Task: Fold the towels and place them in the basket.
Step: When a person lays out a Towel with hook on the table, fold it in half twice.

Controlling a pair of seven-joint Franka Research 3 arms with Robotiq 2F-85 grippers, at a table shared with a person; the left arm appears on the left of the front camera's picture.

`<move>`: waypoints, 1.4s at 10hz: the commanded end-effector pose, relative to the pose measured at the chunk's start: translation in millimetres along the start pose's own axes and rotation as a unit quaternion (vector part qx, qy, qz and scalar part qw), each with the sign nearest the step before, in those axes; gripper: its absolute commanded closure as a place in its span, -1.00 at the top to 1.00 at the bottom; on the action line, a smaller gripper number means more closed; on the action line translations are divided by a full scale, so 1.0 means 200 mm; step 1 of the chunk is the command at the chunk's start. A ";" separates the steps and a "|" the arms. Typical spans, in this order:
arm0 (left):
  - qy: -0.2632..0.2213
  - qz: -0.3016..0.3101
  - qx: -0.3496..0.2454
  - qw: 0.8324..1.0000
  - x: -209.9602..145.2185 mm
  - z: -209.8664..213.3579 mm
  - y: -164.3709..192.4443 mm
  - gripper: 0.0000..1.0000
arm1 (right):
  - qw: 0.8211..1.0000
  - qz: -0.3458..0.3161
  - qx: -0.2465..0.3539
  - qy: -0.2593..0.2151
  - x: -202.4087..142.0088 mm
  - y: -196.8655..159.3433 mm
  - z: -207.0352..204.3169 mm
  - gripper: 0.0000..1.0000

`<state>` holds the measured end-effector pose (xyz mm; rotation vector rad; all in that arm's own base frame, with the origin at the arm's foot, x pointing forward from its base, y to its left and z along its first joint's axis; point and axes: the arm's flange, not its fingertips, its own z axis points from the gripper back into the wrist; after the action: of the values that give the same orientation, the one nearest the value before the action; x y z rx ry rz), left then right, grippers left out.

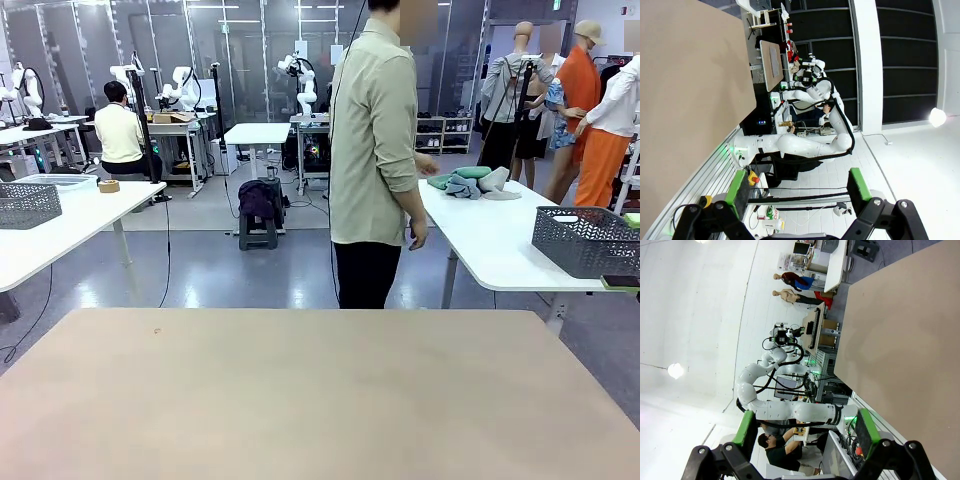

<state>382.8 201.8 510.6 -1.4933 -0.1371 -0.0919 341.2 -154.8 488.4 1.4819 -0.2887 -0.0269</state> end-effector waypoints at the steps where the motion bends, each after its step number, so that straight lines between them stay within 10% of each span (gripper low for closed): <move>1: -0.003 -0.001 0.002 1.000 -0.01 0.00 0.00 1.00 | 1.000 0.001 0.000 0.000 0.00 0.00 0.00 1.00; 14: -0.003 -0.001 0.002 1.000 -0.01 0.00 0.00 1.00 | 1.000 0.001 0.000 0.000 0.00 0.00 0.00 1.00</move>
<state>382.8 201.8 510.6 -1.4933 -0.1371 -0.0919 341.2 -154.8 488.4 1.4819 -0.2887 -0.0269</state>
